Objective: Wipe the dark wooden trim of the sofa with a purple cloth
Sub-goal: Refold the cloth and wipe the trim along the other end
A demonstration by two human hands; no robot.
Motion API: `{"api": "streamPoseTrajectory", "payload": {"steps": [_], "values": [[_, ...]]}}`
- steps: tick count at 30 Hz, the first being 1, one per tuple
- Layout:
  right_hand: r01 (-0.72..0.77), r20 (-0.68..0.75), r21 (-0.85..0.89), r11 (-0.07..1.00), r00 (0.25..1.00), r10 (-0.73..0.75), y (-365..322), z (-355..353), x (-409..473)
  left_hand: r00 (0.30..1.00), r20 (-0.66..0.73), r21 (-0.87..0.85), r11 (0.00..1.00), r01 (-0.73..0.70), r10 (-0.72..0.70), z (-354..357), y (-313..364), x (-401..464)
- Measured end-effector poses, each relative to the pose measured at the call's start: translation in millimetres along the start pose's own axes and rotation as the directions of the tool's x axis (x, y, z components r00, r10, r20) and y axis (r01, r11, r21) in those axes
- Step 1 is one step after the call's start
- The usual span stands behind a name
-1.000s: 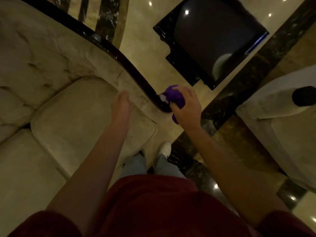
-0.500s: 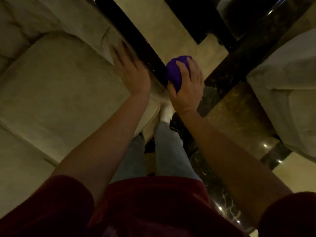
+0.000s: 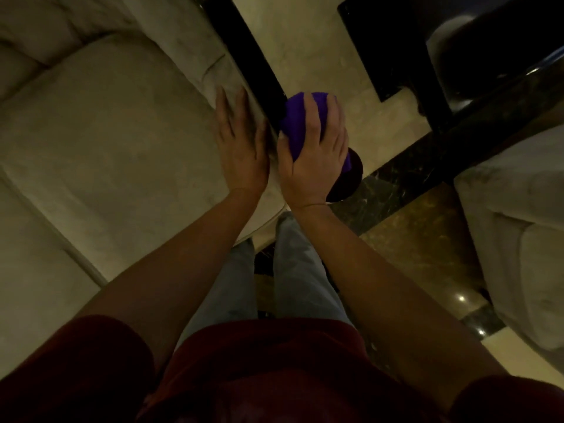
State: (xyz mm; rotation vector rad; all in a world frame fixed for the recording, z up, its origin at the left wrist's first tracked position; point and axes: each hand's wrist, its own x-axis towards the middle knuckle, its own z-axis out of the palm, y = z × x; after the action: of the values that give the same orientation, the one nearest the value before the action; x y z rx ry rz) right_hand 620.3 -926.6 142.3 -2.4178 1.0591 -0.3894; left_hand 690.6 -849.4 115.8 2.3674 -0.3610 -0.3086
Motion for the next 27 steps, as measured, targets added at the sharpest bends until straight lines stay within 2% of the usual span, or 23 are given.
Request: {"api": "streamPoseTrajectory", "payload": {"steps": [5, 7, 10, 17, 22, 27], "values": [[0.034, 0.031, 0.068, 0.997, 0.999, -0.036, -9, 0, 15, 0.998, -0.044, -0.133, 0.99, 0.047, -0.054, -11, 3, 8], [0.089, 0.05, 0.072, 0.993, 0.994, -0.093, -11, 2, 19, 0.977, -0.158, -0.181, 0.977, 0.112, -0.141, -18, 5, 24], [0.131, 0.059, 0.065, 0.989, 0.989, -0.135, -15, 3, 26, 0.944, -0.25, -0.237, 0.959, 0.155, -0.214, -24, 10, 63], [0.201, 0.057, 0.021, 0.979, 0.978, -0.202, -42, 6, 50, 0.953, -0.304, -0.006, 1.0, -0.008, 0.006, -12, -18, 101], [0.261, 0.101, -0.027, 0.965, 0.961, -0.257, -60, 8, 74, 0.946, -0.321, 0.045, 0.999, -0.017, 0.031, 0, -36, 111], [0.3, 0.097, -0.05, 0.953, 0.951, -0.294, -84, 11, 99, 0.966, -0.257, 0.083, 0.996, -0.02, 0.041, 1, -43, 109]]}}
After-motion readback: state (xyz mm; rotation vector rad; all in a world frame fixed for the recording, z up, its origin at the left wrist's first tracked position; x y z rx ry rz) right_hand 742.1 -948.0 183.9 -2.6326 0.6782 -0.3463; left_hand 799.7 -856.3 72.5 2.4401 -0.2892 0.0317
